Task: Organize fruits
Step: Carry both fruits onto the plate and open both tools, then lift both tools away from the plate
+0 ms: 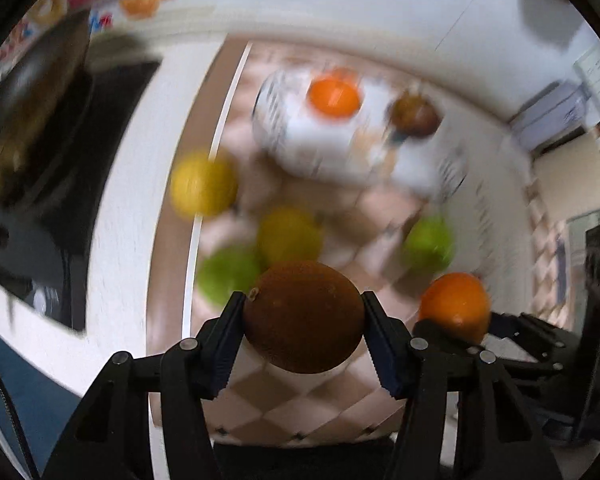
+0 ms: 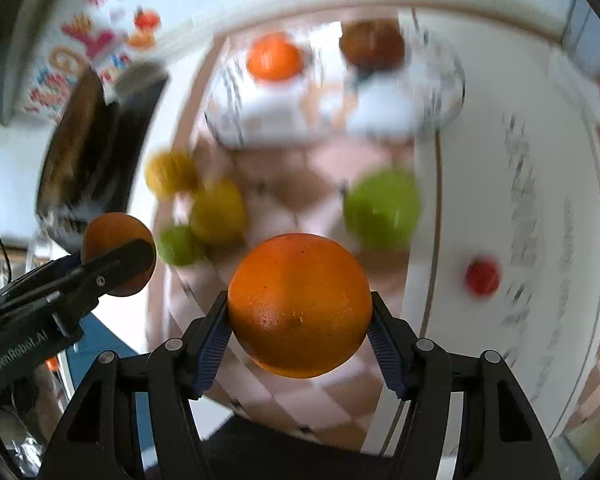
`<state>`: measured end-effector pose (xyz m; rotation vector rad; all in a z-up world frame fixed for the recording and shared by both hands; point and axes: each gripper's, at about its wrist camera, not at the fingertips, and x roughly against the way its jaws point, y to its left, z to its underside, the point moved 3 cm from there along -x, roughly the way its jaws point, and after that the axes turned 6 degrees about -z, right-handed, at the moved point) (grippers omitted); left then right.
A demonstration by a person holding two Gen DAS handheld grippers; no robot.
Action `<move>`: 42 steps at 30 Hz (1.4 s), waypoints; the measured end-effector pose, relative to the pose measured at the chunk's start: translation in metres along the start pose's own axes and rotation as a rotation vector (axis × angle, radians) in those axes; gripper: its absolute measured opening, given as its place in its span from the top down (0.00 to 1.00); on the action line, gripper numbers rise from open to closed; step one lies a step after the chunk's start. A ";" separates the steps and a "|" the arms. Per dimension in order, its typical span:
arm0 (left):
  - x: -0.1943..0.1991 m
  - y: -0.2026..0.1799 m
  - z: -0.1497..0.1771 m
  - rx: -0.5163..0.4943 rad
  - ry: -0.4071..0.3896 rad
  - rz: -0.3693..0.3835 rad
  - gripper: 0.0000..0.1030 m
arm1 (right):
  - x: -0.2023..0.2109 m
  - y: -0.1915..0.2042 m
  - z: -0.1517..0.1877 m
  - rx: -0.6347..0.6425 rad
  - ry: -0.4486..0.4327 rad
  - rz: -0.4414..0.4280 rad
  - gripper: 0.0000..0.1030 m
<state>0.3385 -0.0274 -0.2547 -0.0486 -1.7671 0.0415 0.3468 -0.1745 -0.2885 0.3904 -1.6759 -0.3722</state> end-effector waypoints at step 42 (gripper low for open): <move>-0.105 -0.033 -0.143 -0.019 0.211 0.053 0.17 | -0.036 -0.066 -0.113 -0.035 0.038 0.198 0.08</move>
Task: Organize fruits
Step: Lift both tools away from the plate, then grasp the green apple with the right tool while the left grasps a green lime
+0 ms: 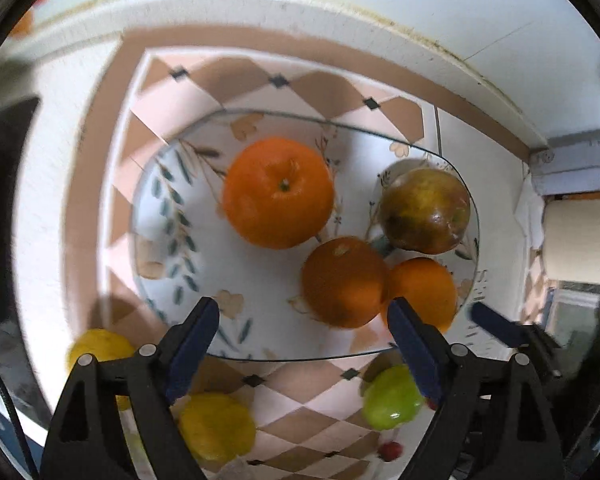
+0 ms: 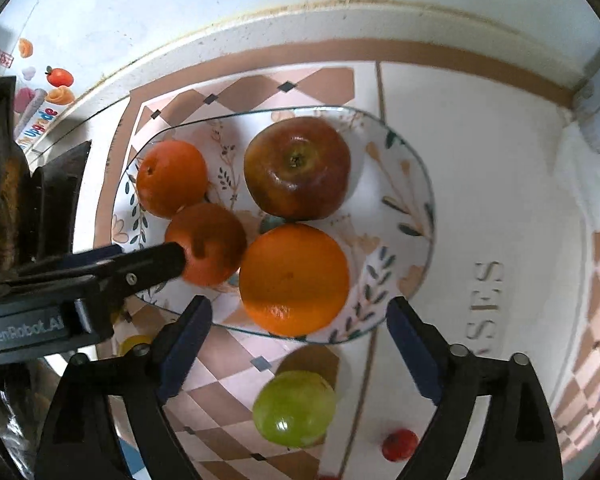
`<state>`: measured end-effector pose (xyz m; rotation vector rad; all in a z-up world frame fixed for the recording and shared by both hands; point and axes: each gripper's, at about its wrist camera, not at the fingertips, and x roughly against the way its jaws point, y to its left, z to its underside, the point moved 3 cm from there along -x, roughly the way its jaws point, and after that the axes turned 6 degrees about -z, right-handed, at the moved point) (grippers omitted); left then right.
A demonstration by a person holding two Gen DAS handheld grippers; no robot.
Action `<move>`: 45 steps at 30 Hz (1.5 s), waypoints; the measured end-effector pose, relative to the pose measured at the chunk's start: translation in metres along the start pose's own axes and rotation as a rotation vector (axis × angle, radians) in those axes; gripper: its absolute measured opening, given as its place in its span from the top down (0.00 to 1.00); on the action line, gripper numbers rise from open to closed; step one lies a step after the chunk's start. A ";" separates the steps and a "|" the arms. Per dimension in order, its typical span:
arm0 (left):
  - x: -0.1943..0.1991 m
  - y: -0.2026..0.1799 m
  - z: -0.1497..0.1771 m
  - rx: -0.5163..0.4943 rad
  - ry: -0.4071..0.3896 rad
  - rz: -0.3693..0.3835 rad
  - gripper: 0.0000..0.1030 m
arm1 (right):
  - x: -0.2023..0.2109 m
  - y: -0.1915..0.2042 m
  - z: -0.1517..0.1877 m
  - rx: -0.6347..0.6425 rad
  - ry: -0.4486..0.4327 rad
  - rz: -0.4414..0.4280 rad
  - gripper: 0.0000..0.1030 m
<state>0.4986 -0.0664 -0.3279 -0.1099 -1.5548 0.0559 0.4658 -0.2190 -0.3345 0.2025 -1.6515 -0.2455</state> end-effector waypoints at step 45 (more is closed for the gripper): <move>0.218 0.006 0.189 -0.036 -0.578 -0.247 0.17 | 0.222 0.065 0.163 0.045 -0.415 0.072 0.08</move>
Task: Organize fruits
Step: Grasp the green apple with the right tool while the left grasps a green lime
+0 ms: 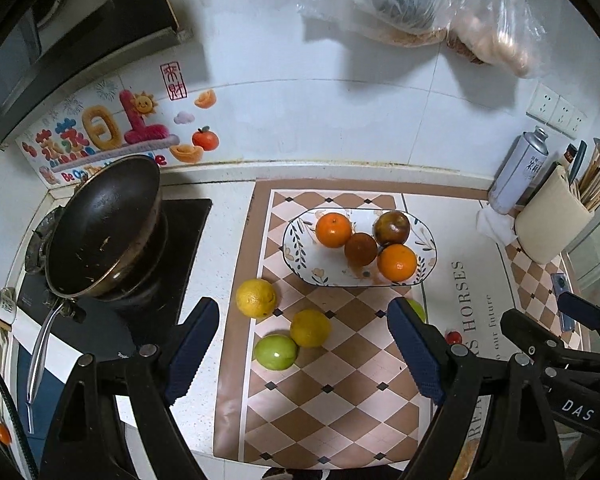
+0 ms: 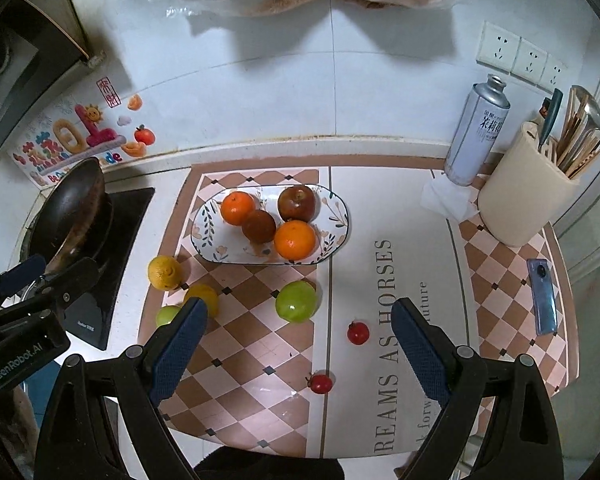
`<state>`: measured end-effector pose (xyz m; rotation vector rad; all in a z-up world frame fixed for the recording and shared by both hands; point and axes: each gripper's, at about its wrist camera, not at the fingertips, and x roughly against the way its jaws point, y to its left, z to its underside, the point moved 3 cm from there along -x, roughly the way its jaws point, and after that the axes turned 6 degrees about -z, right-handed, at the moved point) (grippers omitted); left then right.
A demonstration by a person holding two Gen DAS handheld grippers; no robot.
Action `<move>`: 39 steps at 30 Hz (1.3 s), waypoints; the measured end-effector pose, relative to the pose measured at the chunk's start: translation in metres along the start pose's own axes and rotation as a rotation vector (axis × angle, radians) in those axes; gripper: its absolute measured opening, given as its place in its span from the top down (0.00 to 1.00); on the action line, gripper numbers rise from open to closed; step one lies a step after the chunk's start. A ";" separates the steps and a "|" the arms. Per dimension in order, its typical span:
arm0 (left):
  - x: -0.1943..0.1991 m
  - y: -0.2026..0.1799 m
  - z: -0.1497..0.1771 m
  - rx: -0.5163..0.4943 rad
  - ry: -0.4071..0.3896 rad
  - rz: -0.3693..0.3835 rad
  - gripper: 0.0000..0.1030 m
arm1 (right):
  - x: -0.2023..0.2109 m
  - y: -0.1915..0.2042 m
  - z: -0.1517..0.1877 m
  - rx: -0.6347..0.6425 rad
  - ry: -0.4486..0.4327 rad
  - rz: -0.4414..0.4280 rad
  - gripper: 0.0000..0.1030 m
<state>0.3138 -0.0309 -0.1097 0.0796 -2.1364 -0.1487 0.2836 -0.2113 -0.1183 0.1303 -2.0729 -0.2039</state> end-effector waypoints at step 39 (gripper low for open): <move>-0.218 0.030 0.094 0.040 0.535 -0.094 0.01 | -0.277 -0.028 0.039 -0.096 0.450 -0.097 0.41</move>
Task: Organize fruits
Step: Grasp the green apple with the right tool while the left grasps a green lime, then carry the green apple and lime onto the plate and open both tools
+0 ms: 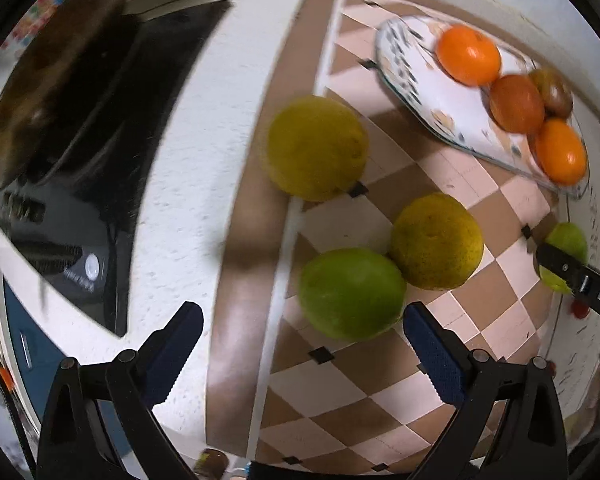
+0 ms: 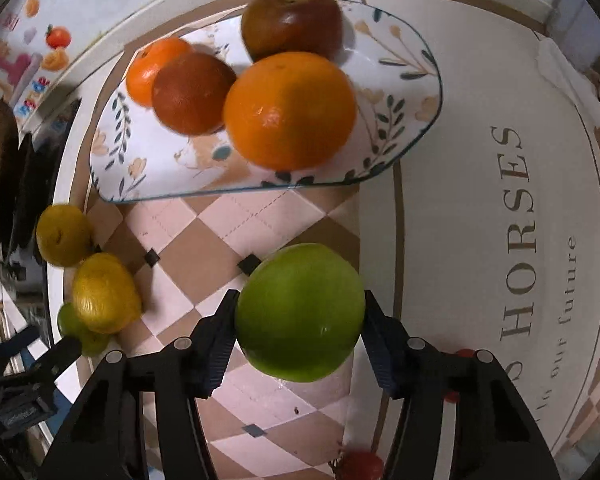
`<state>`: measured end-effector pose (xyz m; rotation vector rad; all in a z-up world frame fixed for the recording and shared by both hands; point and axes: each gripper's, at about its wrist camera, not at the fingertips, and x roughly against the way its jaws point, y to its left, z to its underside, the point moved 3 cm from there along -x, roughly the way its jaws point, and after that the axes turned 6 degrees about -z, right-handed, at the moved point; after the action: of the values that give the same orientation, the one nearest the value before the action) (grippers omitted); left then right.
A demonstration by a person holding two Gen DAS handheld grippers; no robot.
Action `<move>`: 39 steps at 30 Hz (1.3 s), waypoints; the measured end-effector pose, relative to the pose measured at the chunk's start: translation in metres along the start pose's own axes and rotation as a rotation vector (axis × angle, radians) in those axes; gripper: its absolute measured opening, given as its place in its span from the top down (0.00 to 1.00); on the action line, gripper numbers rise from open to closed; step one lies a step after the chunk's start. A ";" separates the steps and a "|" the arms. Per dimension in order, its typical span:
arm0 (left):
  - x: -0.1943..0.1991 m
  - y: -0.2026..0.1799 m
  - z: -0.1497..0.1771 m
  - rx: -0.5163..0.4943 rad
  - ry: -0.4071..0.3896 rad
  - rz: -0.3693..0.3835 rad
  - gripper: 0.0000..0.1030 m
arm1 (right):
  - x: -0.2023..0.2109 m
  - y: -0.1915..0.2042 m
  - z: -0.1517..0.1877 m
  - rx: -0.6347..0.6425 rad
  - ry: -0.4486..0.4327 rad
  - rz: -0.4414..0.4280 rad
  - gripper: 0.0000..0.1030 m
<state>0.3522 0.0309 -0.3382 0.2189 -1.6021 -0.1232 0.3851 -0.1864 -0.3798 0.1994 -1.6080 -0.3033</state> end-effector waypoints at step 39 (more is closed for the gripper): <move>0.082 -0.039 -0.114 -0.108 -0.205 0.250 0.58 | 0.085 -0.017 -0.069 -0.121 -0.166 -0.158 0.41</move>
<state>0.4659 -0.0182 -0.2617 -0.0815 -1.8073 -0.0397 0.4477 -0.2337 -0.3017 0.2134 -1.7350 -0.5500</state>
